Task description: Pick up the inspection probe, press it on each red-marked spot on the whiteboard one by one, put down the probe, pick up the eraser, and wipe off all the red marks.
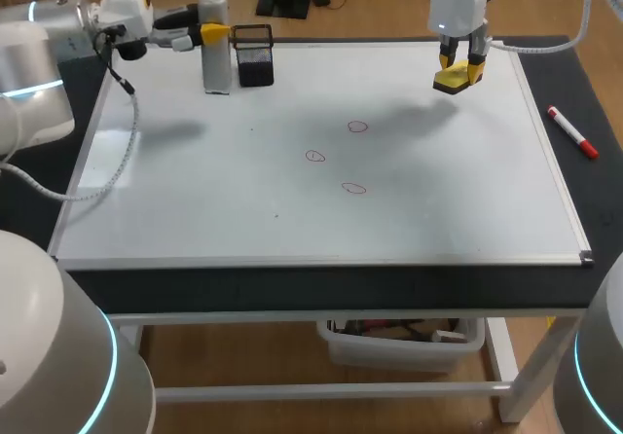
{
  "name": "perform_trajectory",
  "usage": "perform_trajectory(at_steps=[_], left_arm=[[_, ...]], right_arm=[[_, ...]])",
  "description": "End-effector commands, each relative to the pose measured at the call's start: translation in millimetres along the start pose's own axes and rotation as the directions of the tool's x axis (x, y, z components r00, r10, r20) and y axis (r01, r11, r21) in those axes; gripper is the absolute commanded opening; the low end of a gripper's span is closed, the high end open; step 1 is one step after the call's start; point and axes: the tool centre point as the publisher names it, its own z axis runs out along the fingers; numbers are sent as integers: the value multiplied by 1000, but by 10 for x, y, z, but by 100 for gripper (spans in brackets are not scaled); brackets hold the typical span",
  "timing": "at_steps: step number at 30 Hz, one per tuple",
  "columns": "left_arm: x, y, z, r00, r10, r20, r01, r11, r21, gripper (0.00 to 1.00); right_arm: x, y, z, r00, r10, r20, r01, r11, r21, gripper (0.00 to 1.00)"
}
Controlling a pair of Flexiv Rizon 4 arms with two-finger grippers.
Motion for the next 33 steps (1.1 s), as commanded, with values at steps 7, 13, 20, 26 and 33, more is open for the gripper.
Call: perform_trajectory(at_steps=[7, 13, 20, 26, 33], left_arm=[[-87, 22, -195, 1000, -16, 9, 15, 999, 34, 0], [-89, 33, -228, 1000, -13, 16, 12, 999, 48, 0], [-87, 28, -237, 1000, -2, 7, 2, 998, 56, 0], [-87, 28, -237, 1000, -2, 7, 2, 998, 56, 0], [-87, 28, -237, 1000, -2, 7, 2, 998, 56, 0]], right_arm=[[14, 1, -20, 1000, -1, -1, 1, 1000, 3, 0], [14, 1, -20, 1000, -1, -1, 1, 1000, 3, 0], [14, 1, -20, 1000, -1, -1, 1, 1000, 3, 0], [-144, 363, -20, 996, -85, 14, 85, 996, 24, 0], [-398, 860, -126, 987, -160, 32, 159, 987, 32, 0]])
